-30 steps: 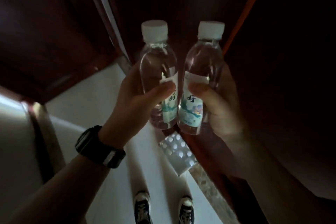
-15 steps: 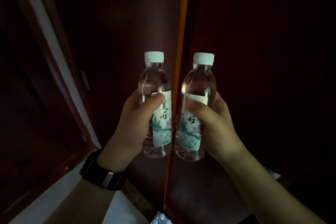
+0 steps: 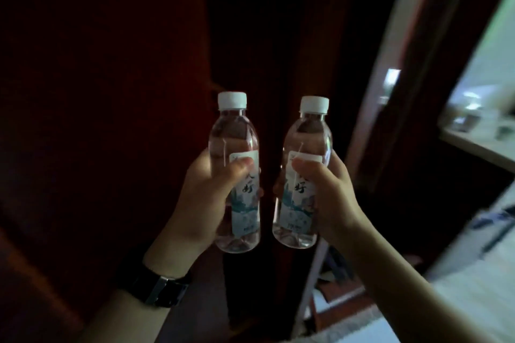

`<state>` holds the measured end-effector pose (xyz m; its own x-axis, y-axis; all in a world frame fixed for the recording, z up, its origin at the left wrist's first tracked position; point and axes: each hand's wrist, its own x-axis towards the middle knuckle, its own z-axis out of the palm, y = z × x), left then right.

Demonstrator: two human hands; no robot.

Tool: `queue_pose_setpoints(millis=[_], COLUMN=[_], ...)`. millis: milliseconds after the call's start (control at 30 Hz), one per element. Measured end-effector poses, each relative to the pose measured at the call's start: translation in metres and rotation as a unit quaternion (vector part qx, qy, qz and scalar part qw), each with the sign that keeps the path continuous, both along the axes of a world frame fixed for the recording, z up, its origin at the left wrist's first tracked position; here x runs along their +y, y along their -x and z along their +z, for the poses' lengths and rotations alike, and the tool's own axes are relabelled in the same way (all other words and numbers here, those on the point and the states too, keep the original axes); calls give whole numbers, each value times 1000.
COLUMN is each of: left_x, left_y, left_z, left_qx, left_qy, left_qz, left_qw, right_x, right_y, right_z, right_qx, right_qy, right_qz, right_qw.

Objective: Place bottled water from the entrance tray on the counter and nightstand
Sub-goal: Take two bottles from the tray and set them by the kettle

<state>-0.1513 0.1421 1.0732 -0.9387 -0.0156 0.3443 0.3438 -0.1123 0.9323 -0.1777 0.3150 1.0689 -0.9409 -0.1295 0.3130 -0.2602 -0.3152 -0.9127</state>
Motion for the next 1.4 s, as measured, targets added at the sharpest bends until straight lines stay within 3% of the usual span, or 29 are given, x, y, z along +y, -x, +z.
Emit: queue_pose_setpoints(millis=[200, 467, 900, 1400], left_x=[180, 438, 728, 1010], left_y=[39, 57, 147, 286], left_z=[6, 1, -15, 21], left_qx=[-36, -48, -62, -10], left_qy=[-24, -26, -23, -8], left_qz=[-189, -370, -473, -583], left_qw=[981, 927, 879, 813], right_x=[183, 418, 691, 910], right_y=[-26, -75, -31, 79], right_z=[-3, -14, -26, 12], right_qx=[7, 0, -5, -2], right_qy=[51, 46, 41, -28], right_qz=[-195, -381, -487, -652], right_qw=[979, 923, 872, 757])
